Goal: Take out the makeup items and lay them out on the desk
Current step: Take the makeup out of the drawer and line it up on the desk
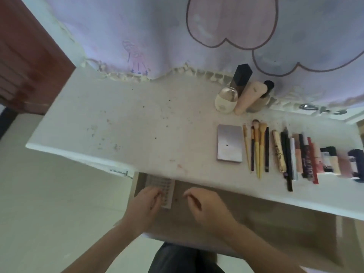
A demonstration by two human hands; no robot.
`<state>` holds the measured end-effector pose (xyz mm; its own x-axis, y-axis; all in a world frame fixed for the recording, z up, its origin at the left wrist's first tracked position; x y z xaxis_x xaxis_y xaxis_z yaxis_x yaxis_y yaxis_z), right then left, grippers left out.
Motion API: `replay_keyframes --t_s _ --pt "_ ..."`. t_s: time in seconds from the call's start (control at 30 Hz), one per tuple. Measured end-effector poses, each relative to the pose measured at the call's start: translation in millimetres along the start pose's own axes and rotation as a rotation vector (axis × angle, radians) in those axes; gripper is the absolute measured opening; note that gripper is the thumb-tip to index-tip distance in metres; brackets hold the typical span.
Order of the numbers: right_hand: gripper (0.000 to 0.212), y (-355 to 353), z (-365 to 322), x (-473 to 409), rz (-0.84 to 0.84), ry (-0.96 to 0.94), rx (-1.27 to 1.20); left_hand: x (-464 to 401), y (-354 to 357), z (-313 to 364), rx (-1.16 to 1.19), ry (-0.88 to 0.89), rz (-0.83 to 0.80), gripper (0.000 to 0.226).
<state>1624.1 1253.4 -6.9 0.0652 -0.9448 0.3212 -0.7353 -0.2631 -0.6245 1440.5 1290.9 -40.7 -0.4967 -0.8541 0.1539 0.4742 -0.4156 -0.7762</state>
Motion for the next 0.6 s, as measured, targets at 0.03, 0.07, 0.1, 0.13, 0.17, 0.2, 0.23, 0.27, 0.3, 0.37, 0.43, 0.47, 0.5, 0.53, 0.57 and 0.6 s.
replay_keyframes --t_s 0.03,0.07,0.1,0.13,0.17,0.2,0.23,0.27,0.3,0.37,0.43,0.47,0.5,0.53,0.57,0.6 --pt "0.024 27 14 0 -0.100 0.124 -0.008 4 12 -14 -0.062 -0.090 -0.069 0.020" --pt "0.029 49 27 -3 -0.179 0.253 -0.033 3 22 -25 -0.108 -0.182 -0.120 0.031" --pt "0.034 66 37 -10 -0.227 0.369 -0.085 -1 30 -33 -0.114 -0.266 -0.146 0.042" --pt "0.037 78 42 -19 -0.236 0.454 -0.155 -7 36 -38 -0.067 -0.345 -0.144 0.052" --pt "0.036 88 43 -28 -0.221 0.503 -0.233 -14 42 -40 0.011 -0.426 -0.127 0.058" --pt "0.033 97 41 -38 -0.203 0.522 -0.312 -20 48 -42 0.084 -0.496 -0.099 0.062" --pt "0.029 104 38 -46 -0.186 0.532 -0.383 -25 53 -43 0.143 -0.541 -0.066 0.063" --pt "0.025 109 35 -53 -0.161 0.549 -0.437 -27 56 -43 0.188 -0.565 -0.033 0.065" --pt "0.023 112 33 -58 -0.130 0.584 -0.479 -28 57 -43 0.225 -0.571 0.002 0.066" --pt "0.021 116 34 -63 -0.097 0.678 -0.558 -26 55 -46 0.281 -0.566 0.057 0.067" --pt "0.021 120 35 -60 -0.142 0.732 -0.609 -22 53 -54 0.333 -0.590 0.058 0.065" --pt "0.024 120 35 -57 -0.174 0.745 -0.602 -20 53 -57 0.359 -0.615 0.038 0.064" --pt "0.026 119 35 -54 -0.200 0.748 -0.588 -17 53 -60 0.374 -0.641 0.012 0.061" --pt "0.027 117 33 -51 -0.221 0.735 -0.578 -15 52 -60 0.365 -0.659 -0.018 0.057" --pt "0.026 114 31 -48 -0.234 0.718 -0.576 -13 51 -59 0.331 -0.664 -0.044 0.054" --pt "0.025 109 28 -44 -0.243 0.705 -0.585 -12 49 -57 0.284 -0.661 -0.069 0.051"
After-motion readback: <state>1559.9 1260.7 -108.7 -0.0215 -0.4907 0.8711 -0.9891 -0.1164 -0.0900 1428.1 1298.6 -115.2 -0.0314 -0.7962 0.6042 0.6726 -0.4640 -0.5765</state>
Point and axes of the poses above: each hand's wrist, its own x-axis away from the middle knuckle, its own y-axis out of the palm, z = x × y, the point moved 4 cm from there along -x, towards the middle knuckle, and after that the axes turned 8 degrees about y, right-handed, at the moved point
